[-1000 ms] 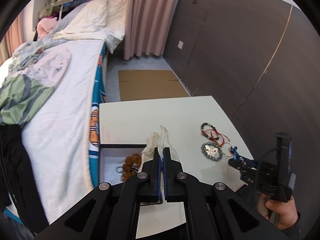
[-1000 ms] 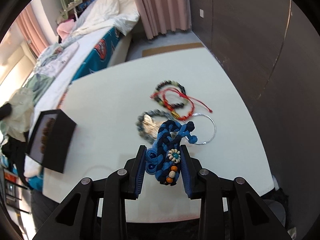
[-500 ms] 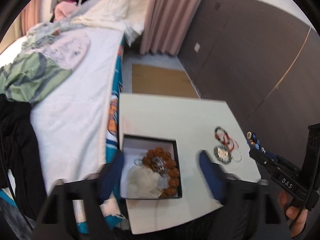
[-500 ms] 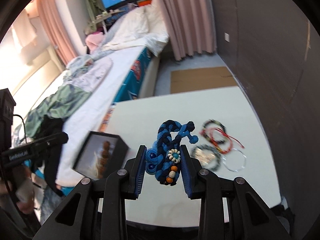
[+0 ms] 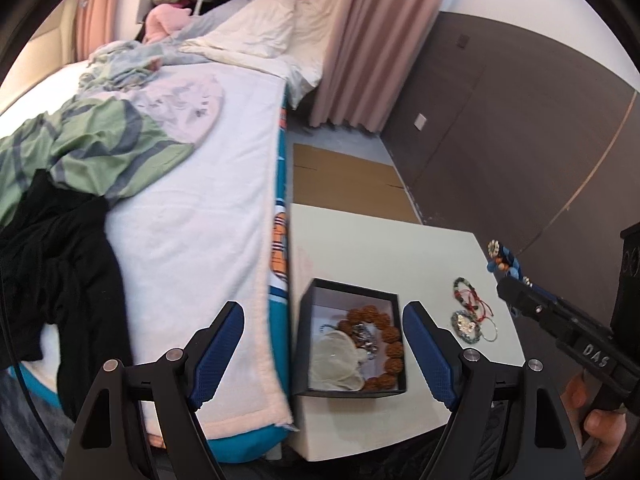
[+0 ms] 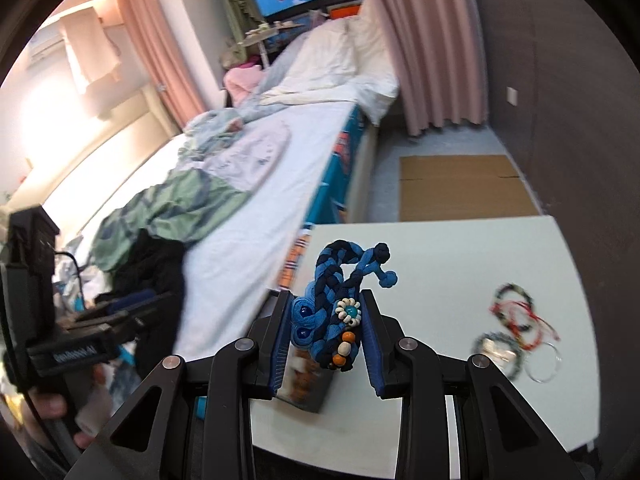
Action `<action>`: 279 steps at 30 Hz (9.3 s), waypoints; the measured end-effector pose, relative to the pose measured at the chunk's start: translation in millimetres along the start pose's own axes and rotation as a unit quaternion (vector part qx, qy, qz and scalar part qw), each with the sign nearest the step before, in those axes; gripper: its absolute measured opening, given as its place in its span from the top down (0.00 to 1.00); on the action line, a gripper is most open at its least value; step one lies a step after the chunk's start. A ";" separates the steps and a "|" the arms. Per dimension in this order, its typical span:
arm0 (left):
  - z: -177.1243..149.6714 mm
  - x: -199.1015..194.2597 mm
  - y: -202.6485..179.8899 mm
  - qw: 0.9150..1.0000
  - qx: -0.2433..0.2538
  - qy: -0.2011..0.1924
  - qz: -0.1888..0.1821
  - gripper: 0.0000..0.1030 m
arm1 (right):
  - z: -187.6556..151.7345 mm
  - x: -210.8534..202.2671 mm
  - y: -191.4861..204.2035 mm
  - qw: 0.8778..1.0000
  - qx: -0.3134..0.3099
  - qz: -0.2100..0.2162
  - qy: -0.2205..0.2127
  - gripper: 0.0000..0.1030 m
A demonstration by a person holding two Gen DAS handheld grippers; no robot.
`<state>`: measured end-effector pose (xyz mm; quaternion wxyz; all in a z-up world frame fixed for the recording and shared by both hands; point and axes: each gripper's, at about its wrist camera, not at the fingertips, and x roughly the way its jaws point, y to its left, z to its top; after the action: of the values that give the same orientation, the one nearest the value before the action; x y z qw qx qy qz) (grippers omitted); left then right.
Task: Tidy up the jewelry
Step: 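Drop the white pouch into the box with left while right places the blue braided bracelet there, then withdraw both open grippers from the box toward the remaining jewelry, then grasp the grey bead bracelet with the left gripper and lift it, then carry the grey bracelet to the box with left while right grasps the gold butterfly brooch, then open left gripper to drop grey bracelet in box while right drops butterfly brooch in, then withdraw both open grippers from the box toward the red string bracelet, then grasp and lift the red string bracelet with left while right grasps the silver hoop earring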
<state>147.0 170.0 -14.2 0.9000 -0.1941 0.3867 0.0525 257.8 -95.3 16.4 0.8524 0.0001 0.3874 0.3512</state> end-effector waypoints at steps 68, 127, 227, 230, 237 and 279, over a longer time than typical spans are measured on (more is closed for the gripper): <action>-54.0 192.3 -233.8 0.969 0.191 0.158 -0.006 0.66 | -82.2 -63.7 -280.1 0.966 0.247 -0.075 -0.011 0.15; -9.9 114.0 -184.8 0.983 0.159 0.067 -0.055 0.92 | -69.9 33.5 -232.7 0.970 0.224 0.012 0.097 0.33; -27.4 95.7 -197.0 0.987 0.139 0.085 -0.005 0.25 | -76.9 -53.4 -235.8 0.968 0.251 -0.016 -0.005 0.21; -28.2 108.8 -211.1 0.985 0.149 0.087 -0.005 0.25 | -82.1 -59.0 -250.6 0.964 0.264 -0.022 -0.011 0.21; -30.4 142.7 -238.3 0.981 0.164 0.102 -0.011 0.26 | -90.8 -63.6 -279.3 0.958 0.285 -0.026 -0.012 0.21; -14.3 194.1 -257.2 0.973 0.192 0.122 -0.032 1.00 | -90.6 -12.4 -293.7 0.960 0.256 -0.078 0.078 0.21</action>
<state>335.3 -82.8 -82.8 0.8679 -0.0351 0.4896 -0.0758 368.2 -348.7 -118.8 0.8160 0.1604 0.5283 0.1714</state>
